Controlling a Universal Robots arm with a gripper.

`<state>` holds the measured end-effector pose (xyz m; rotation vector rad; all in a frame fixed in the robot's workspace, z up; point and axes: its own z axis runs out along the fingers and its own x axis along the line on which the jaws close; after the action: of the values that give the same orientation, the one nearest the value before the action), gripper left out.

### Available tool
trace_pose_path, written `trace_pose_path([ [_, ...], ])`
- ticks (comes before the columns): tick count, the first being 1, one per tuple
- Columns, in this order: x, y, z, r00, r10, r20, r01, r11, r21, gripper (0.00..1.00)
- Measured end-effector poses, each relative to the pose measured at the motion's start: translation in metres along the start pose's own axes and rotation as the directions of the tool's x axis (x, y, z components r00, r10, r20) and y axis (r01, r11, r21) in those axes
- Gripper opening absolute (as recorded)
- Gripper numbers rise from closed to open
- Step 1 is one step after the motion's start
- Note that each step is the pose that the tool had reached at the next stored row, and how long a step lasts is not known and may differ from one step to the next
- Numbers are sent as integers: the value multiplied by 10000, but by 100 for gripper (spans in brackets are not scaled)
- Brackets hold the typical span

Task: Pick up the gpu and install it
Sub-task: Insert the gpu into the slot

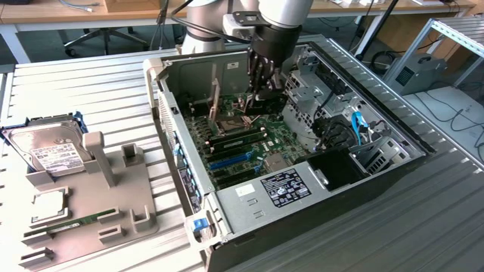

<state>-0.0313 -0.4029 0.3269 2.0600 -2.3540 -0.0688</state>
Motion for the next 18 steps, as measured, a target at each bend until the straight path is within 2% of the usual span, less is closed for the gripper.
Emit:
trace_pose_path([
  [8, 0, -1, 1, 9976, -686, -29, 686, 9976, -15, 26],
  [15, -1, -6, 2, 9911, -1331, -53, 1331, 9911, -30, 26],
  [18, -1, -9, 2, 9859, -1673, -66, 1673, 9859, -39, 26],
])
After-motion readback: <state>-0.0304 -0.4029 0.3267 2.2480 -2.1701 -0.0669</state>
